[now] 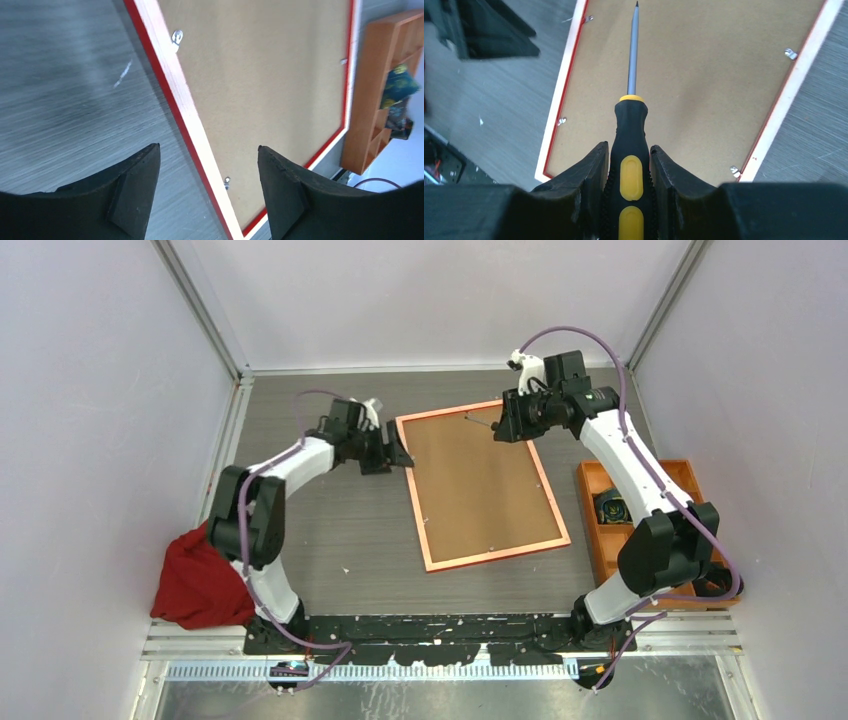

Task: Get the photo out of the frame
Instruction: Adjust the photo frame at the center of the board, then adjust the screwdriver.

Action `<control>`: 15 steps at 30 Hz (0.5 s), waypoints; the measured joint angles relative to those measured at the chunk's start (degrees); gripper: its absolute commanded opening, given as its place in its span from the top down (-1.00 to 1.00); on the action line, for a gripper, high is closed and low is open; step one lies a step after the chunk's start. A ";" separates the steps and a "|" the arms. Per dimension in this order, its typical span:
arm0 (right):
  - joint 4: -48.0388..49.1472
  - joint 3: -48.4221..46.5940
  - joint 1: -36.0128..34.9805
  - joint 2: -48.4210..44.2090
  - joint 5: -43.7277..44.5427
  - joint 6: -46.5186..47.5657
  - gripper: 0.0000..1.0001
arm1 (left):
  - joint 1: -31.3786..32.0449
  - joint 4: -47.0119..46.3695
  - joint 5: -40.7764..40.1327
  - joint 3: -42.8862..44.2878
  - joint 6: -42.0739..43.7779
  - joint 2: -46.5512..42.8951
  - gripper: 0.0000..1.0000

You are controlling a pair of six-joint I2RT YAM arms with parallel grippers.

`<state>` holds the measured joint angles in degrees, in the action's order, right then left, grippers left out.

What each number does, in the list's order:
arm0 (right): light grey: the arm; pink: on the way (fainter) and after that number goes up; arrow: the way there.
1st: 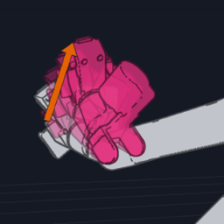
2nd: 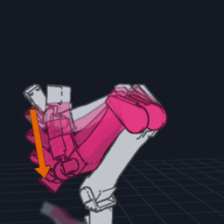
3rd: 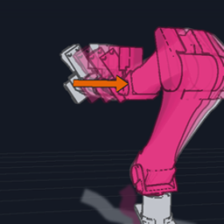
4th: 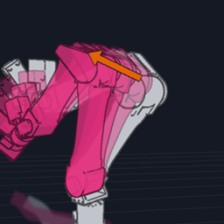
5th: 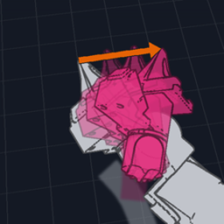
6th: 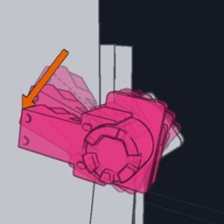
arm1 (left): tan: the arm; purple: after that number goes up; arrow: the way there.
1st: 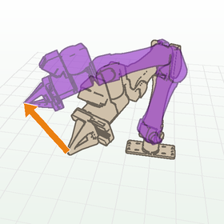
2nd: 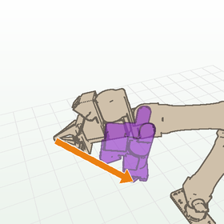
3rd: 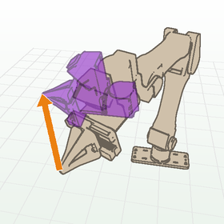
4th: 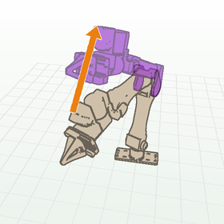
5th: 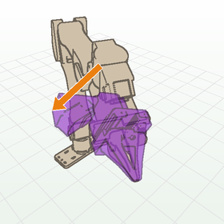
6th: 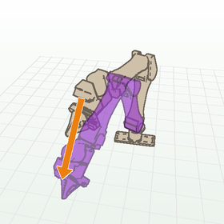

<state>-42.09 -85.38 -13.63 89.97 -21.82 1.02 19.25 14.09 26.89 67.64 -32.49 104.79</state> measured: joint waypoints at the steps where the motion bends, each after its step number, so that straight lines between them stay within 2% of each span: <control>1: -0.76 -0.02 0.00 -0.15 -1.18 0.92 0.99 | -0.94 0.22 0.20 -0.02 0.92 -2.12 -0.55; 4: -3.08 -0.35 0.00 -0.48 -5.05 3.48 0.99 | -3.04 -0.13 0.92 -0.22 4.42 -9.27 -0.82; 6: -4.33 -0.37 0.00 -0.66 -7.85 5.20 0.99 | -3.85 -1.79 2.43 -0.94 7.54 -15.06 -0.88; 7: -5.20 -0.37 0.00 -0.83 -9.49 6.32 0.99 | -3.85 -2.75 3.67 -1.33 9.07 -17.31 -0.98; 11: -9.18 -0.68 -0.44 -1.57 -15.54 10.82 0.99 | -3.28 -5.66 11.91 -1.64 15.39 -22.36 -0.99; 15: -14.75 -1.88 -2.38 -1.66 -20.59 16.87 0.98 | -2.27 -2.43 20.00 1.77 23.28 -19.93 -0.99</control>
<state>-56.84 -87.26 -16.01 88.31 -42.41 17.89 16.97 11.66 46.89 69.41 -9.21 84.86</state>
